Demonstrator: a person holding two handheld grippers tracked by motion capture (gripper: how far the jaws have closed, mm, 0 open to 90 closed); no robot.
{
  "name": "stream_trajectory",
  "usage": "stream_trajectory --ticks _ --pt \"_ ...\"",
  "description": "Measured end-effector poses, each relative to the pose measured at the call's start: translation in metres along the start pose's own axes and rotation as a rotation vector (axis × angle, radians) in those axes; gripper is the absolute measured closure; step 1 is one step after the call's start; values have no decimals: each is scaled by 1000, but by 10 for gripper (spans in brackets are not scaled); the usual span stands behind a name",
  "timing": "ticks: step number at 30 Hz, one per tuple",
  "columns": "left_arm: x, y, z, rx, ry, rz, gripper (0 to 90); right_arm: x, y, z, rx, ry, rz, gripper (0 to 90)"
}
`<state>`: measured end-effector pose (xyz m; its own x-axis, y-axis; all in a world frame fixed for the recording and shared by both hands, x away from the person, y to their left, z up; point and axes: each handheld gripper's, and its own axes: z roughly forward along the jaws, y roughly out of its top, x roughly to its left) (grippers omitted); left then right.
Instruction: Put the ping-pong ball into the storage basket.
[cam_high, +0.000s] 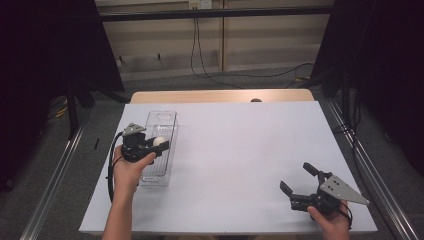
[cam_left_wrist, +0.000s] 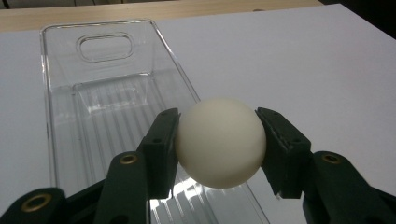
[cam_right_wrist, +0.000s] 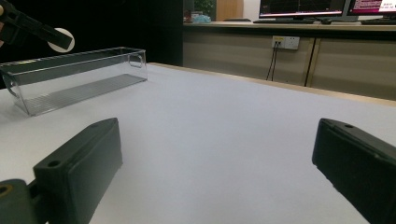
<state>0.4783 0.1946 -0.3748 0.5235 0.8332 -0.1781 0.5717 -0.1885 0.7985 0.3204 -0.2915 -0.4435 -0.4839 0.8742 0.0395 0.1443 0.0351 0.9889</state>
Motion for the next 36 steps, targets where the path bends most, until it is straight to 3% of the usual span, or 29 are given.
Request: stream_trajectory --ticks 17,20,31,33,36 --pt "4 -4 -1 7 26 23 512 0 1 -1 4 -1 3 11" --pt "4 -6 -1 0 29 10 512 0 0 0 0 0 0 11" --pt "7 -7 -2 12 41 27 512 0 1 -1 -3 -5 5 11" --pt "7 -9 -1 3 42 7 512 0 1 -1 -5 -5 4 11" --pt "11 -10 -2 12 52 21 512 0 1 -1 -4 -4 3 12"
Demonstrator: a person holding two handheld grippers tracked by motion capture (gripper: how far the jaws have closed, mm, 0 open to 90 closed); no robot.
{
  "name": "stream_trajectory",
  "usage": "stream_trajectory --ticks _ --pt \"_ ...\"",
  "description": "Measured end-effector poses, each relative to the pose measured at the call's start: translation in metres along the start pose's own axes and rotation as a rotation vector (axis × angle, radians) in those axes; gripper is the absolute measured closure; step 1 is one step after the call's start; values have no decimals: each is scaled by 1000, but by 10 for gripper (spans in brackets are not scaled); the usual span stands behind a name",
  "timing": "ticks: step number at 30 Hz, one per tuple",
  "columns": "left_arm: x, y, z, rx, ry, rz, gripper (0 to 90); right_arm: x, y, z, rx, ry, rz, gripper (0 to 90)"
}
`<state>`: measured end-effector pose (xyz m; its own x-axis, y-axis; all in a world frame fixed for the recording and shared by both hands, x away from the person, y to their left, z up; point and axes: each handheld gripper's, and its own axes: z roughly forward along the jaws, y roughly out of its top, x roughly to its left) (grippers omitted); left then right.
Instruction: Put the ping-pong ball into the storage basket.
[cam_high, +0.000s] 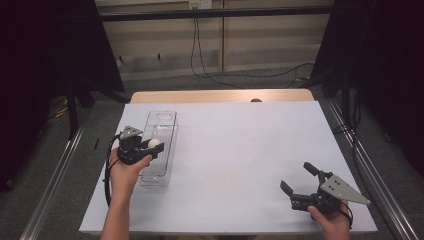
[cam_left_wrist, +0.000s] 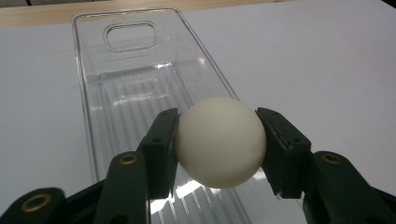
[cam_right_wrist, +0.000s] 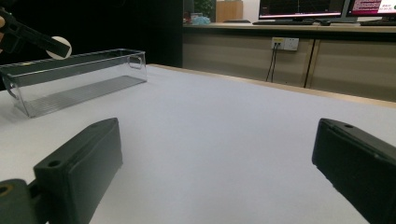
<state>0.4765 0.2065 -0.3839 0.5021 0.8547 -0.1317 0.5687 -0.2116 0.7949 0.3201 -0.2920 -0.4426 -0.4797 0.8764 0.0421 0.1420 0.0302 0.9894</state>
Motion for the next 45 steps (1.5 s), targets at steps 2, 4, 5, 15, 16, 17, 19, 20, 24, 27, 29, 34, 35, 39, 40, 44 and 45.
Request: stream_trajectory --ticks 2,4,5,15,16,17,19,20,24,27,29,34,35,39,40,44,45 --pt "0 -1 0 -10 9 -9 512 0 0 0 0 0 1 12" --pt "0 -1 0 -9 5 -8 511 0 0 0 0 -2 0 11" --pt "0 -2 1 -6 9 -4 511 0 0 -1 1 -1 2 12" --pt "2 -5 3 9 26 4 511 0 0 -1 -1 -1 1 12" --pt "2 -6 3 5 28 -2 511 0 0 -1 -2 0 1 12" --pt "2 -6 3 7 29 -1 511 0 0 -1 -1 -1 2 12" --pt "3 -7 3 3 37 -1 511 0 0 0 0 1 1 12" --pt "3 -7 3 4 35 0 510 0 0 0 0 1 1 12" --pt "4 -9 3 4 35 -6 510 0 0 -1 0 1 1 12" --pt "5 -10 3 1 41 -2 509 0 1 -1 -1 1 0 12" --pt "6 -11 2 6 40 5 509 0 1 -1 -3 1 -3 12" --pt "5 -12 2 6 44 9 509 0 0 0 -2 -1 2 12" --pt "5 -12 2 6 47 12 508 0 0 -1 0 1 -1 12" --pt "3 -13 4 10 49 16 508 0 0 -1 -1 -2 0 11" --pt "3 -13 4 12 47 19 508 0 0 -1 -1 -2 1 12" --pt "2 -14 5 21 54 26 508 0 0 0 0 1 0 12" --pt "3 -14 5 24 54 35 508 0 0 0 1 2 0 12"
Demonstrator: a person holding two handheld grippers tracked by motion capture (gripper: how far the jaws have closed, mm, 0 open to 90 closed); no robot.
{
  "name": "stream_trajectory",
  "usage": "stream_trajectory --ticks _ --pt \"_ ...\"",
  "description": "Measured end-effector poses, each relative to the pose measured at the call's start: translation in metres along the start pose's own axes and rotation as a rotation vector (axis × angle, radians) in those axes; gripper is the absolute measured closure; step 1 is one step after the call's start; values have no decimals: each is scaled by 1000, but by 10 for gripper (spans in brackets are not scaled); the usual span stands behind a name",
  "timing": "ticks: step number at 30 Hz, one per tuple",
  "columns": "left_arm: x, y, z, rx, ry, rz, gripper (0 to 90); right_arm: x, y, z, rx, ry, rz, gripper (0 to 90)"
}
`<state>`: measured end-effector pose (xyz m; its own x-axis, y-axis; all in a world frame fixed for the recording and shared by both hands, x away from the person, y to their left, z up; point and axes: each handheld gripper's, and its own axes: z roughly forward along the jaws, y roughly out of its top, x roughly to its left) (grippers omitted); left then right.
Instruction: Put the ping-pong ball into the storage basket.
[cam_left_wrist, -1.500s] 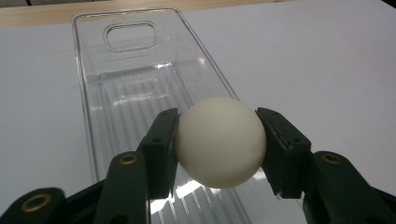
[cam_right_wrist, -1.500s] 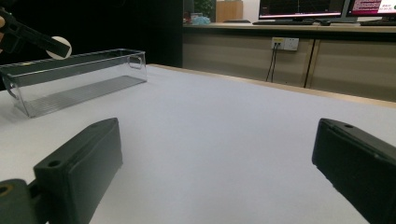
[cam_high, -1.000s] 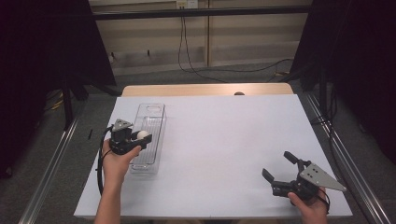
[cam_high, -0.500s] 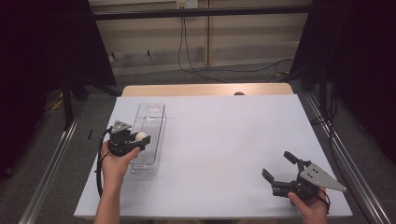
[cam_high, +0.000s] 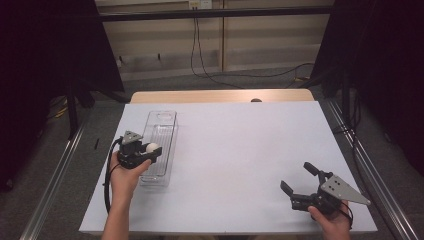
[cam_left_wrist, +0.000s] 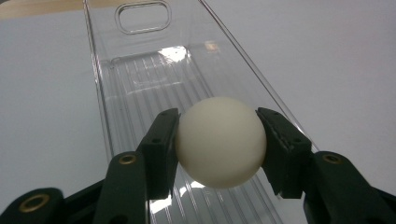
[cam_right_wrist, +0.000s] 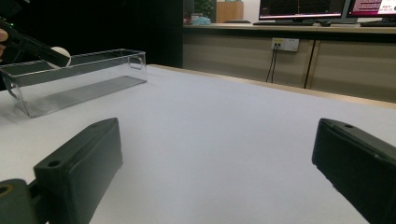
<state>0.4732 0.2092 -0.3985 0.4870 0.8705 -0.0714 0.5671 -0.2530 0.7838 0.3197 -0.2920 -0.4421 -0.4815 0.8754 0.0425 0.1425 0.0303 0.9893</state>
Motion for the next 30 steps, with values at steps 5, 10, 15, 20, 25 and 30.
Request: stream_trajectory --ticks 5,10,15,20,25,30 --pt "0 0 0 -10 9 -8 479 -1 0 0 -5 -3 -4 12" --pt "1 0 -2 -26 11 -14 405 0 0 0 -1 0 2 12" --pt "0 1 -5 -53 14 -30 322 -1 0 0 -5 1 -5 12" --pt "-1 -1 -9 -75 17 -35 247 -1 0 0 -6 3 -8 12" --pt "-3 -1 -15 -121 20 -37 171 -1 1 1 -10 5 -8 12" --pt "-6 -4 -21 -153 28 -36 122 -1 1 -2 -11 6 -4 12"
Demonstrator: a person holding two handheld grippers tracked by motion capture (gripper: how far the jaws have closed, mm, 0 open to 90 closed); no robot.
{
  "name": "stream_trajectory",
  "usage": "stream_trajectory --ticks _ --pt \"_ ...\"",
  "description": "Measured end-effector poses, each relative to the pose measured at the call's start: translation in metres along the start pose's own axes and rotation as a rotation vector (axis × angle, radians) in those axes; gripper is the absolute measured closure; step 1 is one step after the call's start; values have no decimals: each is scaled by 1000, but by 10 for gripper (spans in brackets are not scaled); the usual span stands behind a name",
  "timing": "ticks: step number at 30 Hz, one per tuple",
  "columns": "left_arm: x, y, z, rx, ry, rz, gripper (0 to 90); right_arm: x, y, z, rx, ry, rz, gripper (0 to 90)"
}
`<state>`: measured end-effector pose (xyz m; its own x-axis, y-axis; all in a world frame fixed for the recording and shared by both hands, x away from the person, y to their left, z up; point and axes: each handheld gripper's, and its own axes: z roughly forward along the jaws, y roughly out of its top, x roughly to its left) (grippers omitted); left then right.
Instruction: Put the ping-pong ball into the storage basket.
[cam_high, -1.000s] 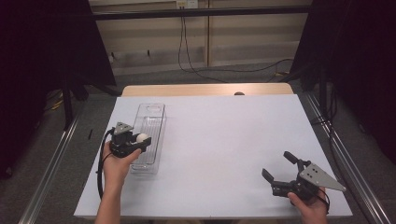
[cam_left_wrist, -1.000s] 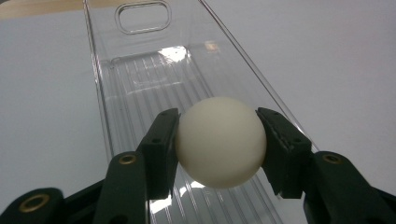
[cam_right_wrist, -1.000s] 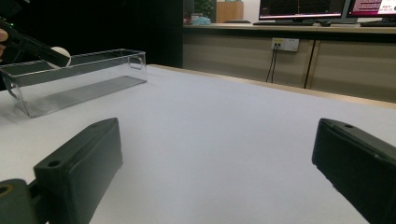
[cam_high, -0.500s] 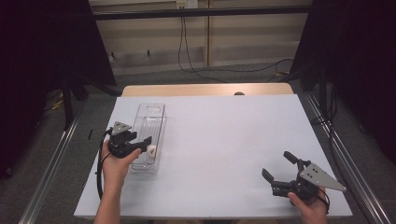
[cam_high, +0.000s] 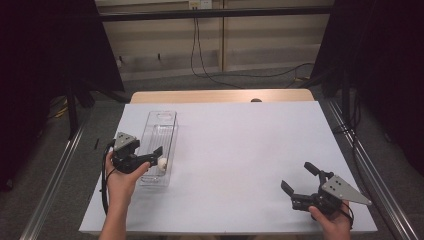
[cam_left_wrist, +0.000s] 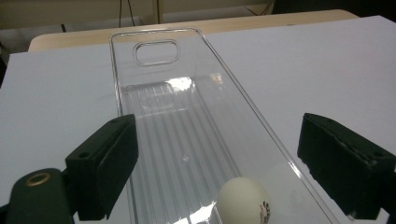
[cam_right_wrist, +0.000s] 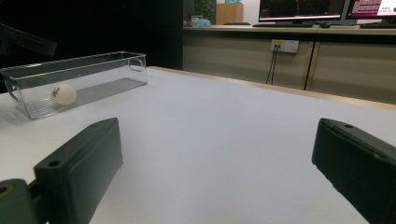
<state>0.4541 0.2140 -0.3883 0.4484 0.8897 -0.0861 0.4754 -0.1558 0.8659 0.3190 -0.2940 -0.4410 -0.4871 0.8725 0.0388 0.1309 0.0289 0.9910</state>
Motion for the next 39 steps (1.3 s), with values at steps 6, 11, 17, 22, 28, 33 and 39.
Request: stream_trajectory --ticks 6,11,17,22,28,33,39 --pt "-3 -6 -5 -30 -27 1 91 0 0 0 2 -5 2 12" --pt "-6 -8 -11 -57 -56 7 86 0 0 1 6 0 -5 12" --pt "-8 -11 -17 -111 -67 6 65 0 0 0 5 -1 -4 13" --pt "-7 -15 -23 -139 -69 8 61 0 0 0 7 1 -5 12" --pt "-8 -19 -27 -156 -63 13 48 0 0 1 7 -1 -7 12" --pt "-8 -21 -32 -188 -73 22 36 0 0 1 10 0 -5 13" --pt "-6 -28 -36 -203 -70 18 32 0 0 1 9 -1 -6 12"
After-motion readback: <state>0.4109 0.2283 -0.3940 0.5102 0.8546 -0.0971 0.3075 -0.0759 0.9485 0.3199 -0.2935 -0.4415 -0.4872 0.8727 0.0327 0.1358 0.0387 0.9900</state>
